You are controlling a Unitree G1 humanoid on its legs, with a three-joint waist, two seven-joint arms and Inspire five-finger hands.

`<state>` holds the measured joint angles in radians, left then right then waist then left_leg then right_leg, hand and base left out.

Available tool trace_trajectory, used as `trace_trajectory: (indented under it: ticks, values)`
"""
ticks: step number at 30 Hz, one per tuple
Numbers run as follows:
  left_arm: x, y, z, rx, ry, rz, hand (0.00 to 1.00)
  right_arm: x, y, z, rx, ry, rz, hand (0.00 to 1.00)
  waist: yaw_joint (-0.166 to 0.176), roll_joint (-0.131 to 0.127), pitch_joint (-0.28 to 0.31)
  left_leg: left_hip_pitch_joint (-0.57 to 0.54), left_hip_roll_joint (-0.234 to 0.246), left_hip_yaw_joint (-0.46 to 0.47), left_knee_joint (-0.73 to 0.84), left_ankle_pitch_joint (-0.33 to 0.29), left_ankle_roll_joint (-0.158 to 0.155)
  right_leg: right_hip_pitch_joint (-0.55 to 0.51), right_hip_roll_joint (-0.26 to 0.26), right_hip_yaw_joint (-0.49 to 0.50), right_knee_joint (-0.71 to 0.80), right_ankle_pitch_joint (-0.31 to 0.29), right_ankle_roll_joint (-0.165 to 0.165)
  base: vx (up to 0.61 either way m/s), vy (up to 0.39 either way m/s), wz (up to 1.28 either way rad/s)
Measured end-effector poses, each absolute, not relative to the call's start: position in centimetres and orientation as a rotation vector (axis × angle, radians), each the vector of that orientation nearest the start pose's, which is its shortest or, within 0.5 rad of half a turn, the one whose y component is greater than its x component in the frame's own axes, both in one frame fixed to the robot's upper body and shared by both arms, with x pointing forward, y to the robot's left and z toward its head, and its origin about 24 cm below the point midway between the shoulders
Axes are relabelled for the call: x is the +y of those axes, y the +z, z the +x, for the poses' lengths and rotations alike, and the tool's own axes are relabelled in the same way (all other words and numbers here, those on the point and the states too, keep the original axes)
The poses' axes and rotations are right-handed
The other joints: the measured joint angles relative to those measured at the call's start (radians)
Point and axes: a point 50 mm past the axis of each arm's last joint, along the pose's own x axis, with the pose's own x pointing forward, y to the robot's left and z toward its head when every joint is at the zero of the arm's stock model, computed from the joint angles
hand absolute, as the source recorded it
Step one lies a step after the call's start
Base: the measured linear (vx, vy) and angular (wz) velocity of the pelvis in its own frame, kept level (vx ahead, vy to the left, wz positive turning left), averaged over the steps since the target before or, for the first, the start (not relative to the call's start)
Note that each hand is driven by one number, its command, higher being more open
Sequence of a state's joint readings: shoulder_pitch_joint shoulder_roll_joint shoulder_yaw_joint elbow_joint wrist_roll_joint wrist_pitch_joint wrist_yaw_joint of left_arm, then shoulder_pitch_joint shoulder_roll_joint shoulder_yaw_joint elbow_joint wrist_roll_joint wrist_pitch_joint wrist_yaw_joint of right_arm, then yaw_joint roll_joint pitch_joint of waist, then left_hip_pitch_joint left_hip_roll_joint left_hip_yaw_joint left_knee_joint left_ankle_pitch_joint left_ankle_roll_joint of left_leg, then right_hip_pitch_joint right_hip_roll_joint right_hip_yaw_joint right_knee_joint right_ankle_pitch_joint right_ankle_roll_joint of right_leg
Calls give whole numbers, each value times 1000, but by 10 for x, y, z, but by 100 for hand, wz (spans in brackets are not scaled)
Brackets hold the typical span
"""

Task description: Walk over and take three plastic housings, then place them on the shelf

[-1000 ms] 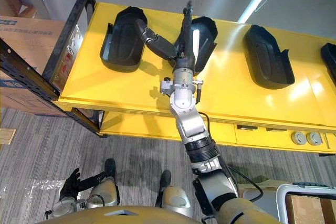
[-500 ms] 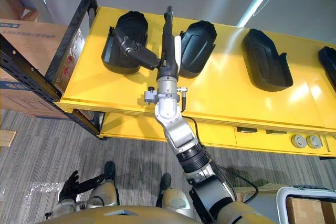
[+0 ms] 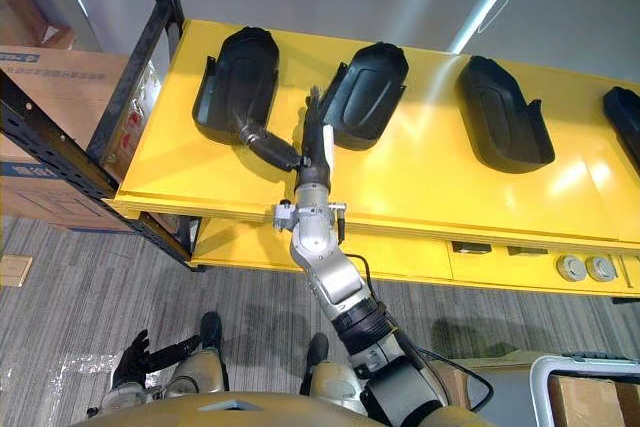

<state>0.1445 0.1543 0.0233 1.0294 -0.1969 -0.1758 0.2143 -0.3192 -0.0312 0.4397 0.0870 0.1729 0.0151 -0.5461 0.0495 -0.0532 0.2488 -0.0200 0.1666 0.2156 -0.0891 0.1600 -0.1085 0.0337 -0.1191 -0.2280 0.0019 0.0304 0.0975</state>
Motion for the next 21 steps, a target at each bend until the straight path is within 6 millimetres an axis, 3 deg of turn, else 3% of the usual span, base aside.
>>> trace_trajectory:
  ticks: [9, 21]
  values:
    - [220, -156, 80, 1010, 432, 59, 100, -53, 88, 285, -114, -1, 79, 100, 0, 36, -22, 11, -1, 11, -1, -9, -4, 7, 0, 9, -5, -1, -1, 0, 0, -3]
    - [219, -156, 79, 1012, 444, 43, 100, -52, 87, 283, -104, -98, 111, 100, 6, 37, -22, 14, -1, 13, -1, -10, -3, 10, 0, 10, -5, -2, -3, 0, 0, 0]
